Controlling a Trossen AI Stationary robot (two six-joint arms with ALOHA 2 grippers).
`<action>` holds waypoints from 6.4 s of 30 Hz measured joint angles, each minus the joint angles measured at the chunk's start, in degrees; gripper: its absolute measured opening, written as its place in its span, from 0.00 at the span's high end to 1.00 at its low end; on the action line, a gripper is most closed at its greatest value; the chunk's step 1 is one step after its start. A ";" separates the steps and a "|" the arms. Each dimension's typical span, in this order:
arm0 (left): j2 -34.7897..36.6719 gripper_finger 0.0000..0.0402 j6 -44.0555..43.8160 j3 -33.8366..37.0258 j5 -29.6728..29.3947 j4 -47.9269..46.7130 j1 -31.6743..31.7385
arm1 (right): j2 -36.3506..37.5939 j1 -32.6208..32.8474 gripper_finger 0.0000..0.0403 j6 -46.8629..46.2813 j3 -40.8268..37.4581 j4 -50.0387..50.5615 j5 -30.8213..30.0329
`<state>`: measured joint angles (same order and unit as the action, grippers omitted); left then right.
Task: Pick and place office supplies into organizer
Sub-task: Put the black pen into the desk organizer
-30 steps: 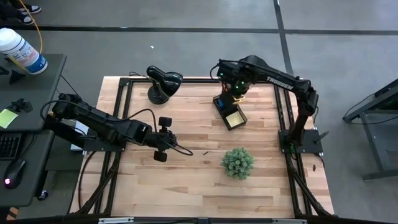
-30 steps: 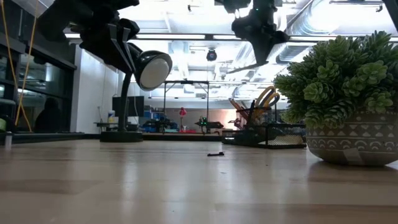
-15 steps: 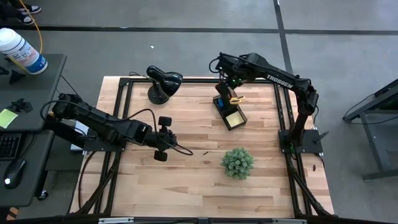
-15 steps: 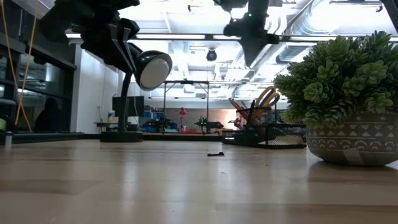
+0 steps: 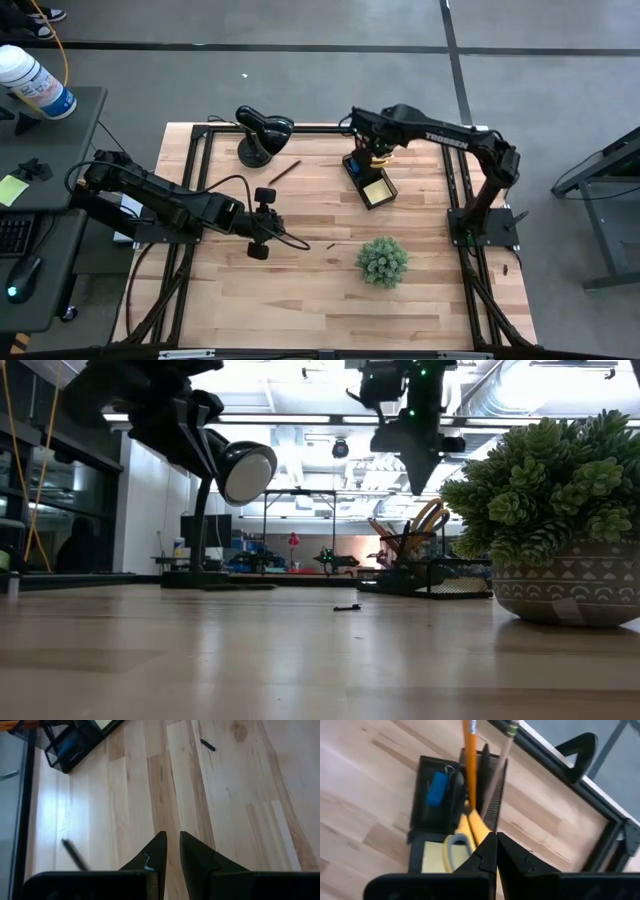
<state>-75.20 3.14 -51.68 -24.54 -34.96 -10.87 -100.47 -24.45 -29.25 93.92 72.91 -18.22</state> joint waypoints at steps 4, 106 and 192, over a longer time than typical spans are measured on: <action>0.00 0.90 -0.55 0.00 0.99 -1.01 0.04 | 4.27 3.07 0.99 -1.30 -3.97 -5.76 -1.92; 5.13 0.45 -11.84 20.68 4.57 17.87 35.26 | 6.02 -21.20 0.97 31.05 -4.76 -34.19 28.45; -8.96 0.97 -14.95 29.90 15.31 44.48 45.05 | 5.91 -20.87 0.97 24.74 -4.84 -37.16 28.26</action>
<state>-84.16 -11.81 -21.78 -9.23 9.52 34.17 -94.56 -45.32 -4.51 89.08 35.75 10.04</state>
